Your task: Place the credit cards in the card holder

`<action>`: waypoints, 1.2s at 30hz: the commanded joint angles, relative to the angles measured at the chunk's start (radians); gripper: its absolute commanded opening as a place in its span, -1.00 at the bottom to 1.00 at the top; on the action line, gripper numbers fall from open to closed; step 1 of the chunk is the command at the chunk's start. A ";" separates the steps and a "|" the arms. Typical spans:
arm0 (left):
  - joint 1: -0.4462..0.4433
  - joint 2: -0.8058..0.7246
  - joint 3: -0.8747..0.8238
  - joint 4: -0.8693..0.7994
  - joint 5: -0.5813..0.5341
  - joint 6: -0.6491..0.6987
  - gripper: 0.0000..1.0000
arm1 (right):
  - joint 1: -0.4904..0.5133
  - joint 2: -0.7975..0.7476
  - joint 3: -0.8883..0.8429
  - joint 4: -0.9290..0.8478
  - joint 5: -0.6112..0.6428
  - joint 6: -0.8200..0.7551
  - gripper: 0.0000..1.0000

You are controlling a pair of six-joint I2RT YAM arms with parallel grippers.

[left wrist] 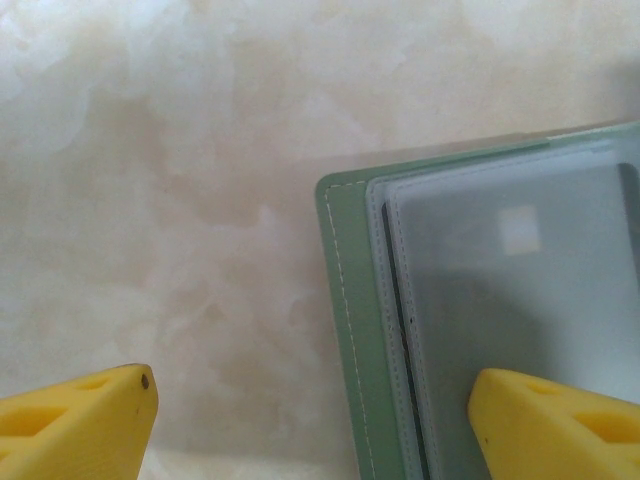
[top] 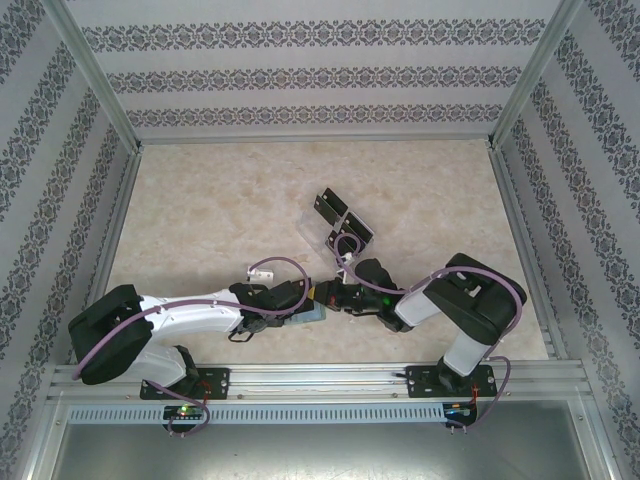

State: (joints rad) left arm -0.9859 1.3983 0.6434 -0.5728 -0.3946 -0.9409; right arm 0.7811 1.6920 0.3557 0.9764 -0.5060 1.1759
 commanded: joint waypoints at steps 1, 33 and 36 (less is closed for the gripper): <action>0.012 0.032 -0.045 -0.071 0.039 -0.005 0.68 | 0.002 -0.014 0.005 -0.010 0.001 -0.014 -1.00; 0.012 0.026 -0.055 -0.067 0.043 -0.007 0.67 | 0.040 0.147 0.038 0.089 0.031 0.026 -1.00; 0.012 0.029 -0.054 -0.067 0.044 -0.007 0.67 | 0.041 0.159 0.045 0.096 0.032 0.030 -1.00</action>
State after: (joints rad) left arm -0.9859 1.3975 0.6373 -0.5686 -0.3946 -0.9478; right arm 0.8097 1.8221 0.3790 1.0481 -0.4950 1.2003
